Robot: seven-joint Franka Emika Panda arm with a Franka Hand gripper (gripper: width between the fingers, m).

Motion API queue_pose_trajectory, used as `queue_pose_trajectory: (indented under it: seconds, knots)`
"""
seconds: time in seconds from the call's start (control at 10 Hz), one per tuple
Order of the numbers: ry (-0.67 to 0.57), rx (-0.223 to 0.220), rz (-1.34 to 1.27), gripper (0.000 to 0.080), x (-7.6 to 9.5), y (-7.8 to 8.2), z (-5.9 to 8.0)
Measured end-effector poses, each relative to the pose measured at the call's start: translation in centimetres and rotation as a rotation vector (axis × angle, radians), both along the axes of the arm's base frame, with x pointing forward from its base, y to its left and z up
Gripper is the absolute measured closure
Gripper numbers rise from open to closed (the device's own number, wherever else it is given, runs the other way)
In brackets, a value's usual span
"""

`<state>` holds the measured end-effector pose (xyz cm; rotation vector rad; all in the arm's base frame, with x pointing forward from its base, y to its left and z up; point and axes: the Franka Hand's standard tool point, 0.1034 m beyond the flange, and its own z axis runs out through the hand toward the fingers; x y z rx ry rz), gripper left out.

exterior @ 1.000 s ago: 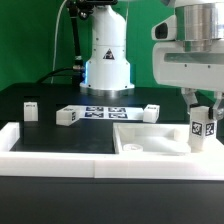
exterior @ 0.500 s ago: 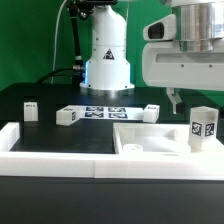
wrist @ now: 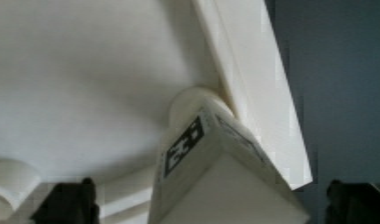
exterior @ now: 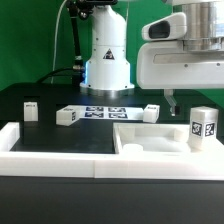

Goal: Assemble one leg

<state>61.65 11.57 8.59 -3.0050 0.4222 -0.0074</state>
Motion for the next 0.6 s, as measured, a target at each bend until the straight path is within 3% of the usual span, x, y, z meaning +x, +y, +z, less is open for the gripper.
queue_pose_trajectory:
  seconds: [0.4, 0.6]
  knots:
    - [-0.047, -0.076, 0.376, 0.0151, 0.23, 0.51, 0.10]
    - [-0.075, -0.090, 0.489, 0.0151, 0.27, 0.32, -0.15]
